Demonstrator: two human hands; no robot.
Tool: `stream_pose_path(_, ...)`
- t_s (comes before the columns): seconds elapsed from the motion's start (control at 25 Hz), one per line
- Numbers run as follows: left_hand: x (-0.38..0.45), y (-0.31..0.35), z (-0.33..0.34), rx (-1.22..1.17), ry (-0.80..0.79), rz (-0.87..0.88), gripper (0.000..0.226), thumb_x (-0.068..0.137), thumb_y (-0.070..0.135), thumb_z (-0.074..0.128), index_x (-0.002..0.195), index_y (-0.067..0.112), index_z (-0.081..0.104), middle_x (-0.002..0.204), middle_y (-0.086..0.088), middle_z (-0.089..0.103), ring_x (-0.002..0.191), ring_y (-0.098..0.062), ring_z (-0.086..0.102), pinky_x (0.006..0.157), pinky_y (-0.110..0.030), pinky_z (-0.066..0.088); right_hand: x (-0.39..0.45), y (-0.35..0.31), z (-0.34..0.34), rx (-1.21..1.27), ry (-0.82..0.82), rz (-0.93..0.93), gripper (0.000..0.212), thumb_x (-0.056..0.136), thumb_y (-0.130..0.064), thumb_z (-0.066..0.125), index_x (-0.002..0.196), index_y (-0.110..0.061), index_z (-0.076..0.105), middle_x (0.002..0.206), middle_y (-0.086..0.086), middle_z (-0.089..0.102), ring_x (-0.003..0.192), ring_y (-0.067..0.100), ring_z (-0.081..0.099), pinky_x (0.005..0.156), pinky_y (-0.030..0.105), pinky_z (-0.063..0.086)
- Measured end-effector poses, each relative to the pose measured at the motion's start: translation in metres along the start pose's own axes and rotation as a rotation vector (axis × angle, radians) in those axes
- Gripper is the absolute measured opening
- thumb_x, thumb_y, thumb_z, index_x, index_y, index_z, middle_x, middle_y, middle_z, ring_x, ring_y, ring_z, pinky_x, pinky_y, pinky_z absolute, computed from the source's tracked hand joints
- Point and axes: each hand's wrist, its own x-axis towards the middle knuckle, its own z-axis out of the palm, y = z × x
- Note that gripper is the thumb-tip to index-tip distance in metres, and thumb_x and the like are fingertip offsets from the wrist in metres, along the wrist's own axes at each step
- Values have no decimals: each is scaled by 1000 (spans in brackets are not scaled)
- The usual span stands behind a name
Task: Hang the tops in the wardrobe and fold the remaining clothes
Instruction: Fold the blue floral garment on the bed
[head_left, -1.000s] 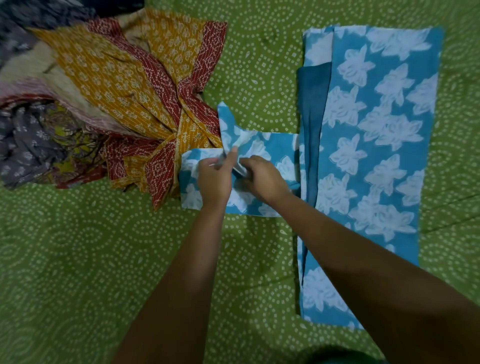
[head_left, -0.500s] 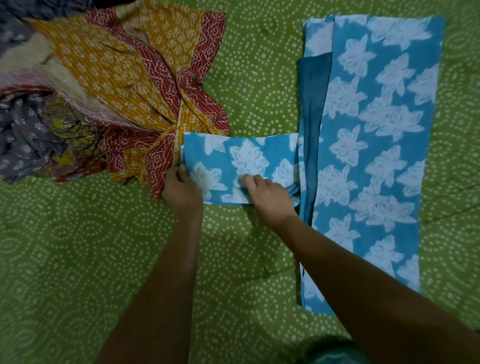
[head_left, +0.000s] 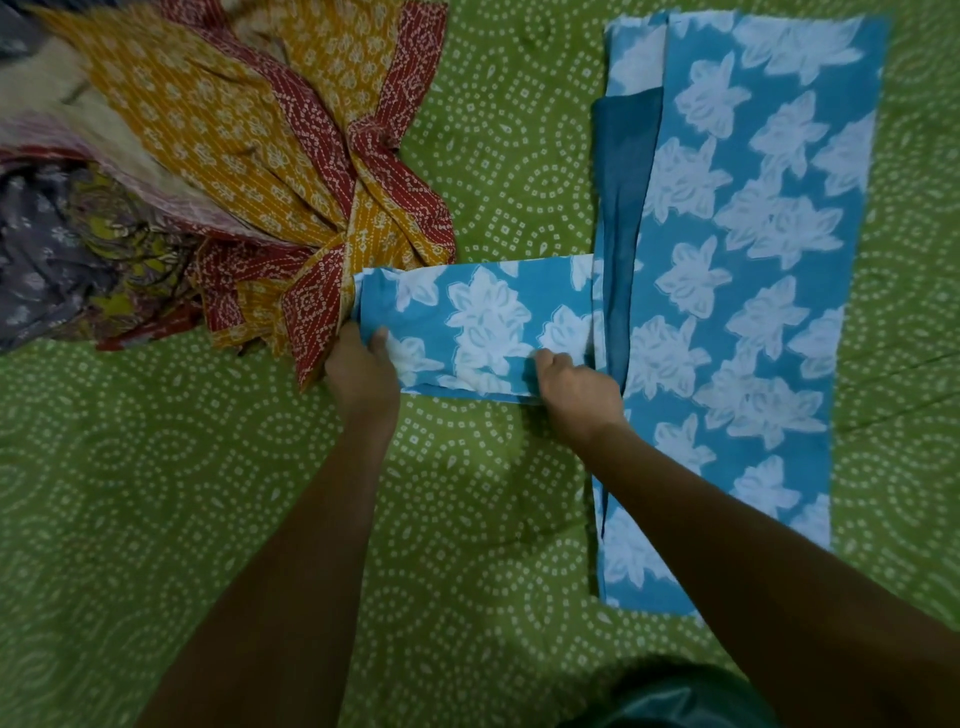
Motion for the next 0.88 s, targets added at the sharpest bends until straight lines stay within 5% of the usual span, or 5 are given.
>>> stream_pose_path(0.32,0,9,6,-18,18,-192,47,96,32,52,129,2,39,132,-20,50,119,-34,52,92,-33,40,-10,-5,9,353,117,-82,36,93,-27,46,127,-14,43,122,9,53,104,27,55,84,37,44)
stream_pose_path(0.44,-1,1,13,80,66,-231,67,90,56,51,128,3,43,134,-21,43,123,-38,42,102,-40,31,-14,23,24,446,556,324,58,99,-40,39,147,-10,27,153,11,26,142,27,23,116,44,16)
stream_pose_path(0.56,6,-16,14,123,-11,-179,66,89,62,46,117,4,61,126,-20,55,116,-38,49,99,-45,37,-8,40,45,651,377,727,81,95,-60,23,153,-8,-1,160,12,-5,147,29,-7,118,55,2)
stream_pose_path(0.76,6,-2,-9,-106,42,-18,46,98,39,47,110,-2,62,109,-18,65,101,-31,60,83,-37,44,18,-5,41,490,97,85,82,92,-66,14,151,-16,-12,157,4,-22,144,25,-23,116,44,-15)
stream_pose_path(0.88,-19,56,-29,-347,86,102,28,96,29,54,99,2,61,93,-5,65,77,-5,60,68,-17,44,5,-8,-3,1334,37,151,63,98,-55,26,148,-18,32,155,1,29,144,20,22,120,46,13)
